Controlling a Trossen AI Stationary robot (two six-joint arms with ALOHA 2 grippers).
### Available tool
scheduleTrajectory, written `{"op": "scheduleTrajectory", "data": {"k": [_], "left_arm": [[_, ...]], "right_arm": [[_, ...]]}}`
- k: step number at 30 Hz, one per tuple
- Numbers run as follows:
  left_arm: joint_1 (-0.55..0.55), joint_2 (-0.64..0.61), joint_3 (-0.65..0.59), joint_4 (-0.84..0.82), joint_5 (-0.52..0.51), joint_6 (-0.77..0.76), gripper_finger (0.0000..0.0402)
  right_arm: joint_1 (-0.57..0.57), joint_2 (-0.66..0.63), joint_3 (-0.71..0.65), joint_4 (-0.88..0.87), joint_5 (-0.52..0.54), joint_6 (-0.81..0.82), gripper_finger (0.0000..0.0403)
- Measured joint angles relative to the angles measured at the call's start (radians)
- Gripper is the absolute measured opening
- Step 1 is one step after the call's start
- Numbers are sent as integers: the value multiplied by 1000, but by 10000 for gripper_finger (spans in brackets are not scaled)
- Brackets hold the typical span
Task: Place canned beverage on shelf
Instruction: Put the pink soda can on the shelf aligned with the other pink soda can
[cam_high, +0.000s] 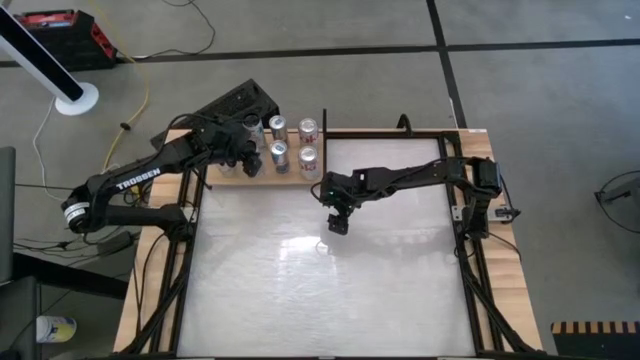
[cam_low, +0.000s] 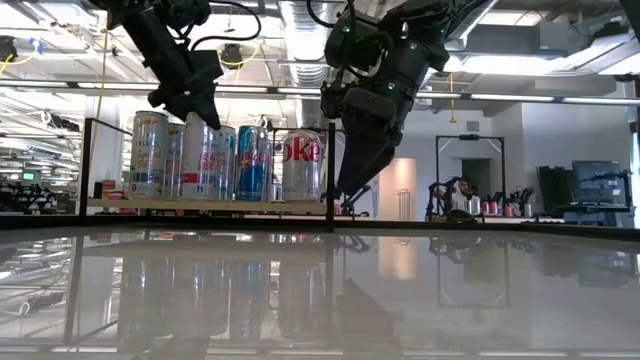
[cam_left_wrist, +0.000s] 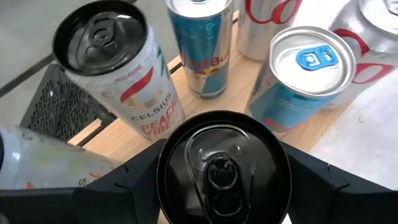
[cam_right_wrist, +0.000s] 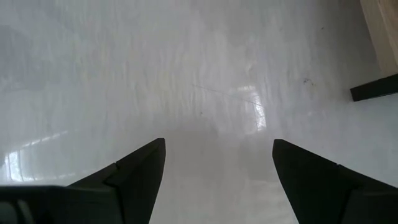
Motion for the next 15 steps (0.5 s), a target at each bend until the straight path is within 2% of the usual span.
{"op": "scheduleTrajectory", "data": {"k": [15], "left_arm": [[34,-1,0,7,189,377,241]], "right_arm": [[0,0,0,41,0,2,320]]}}
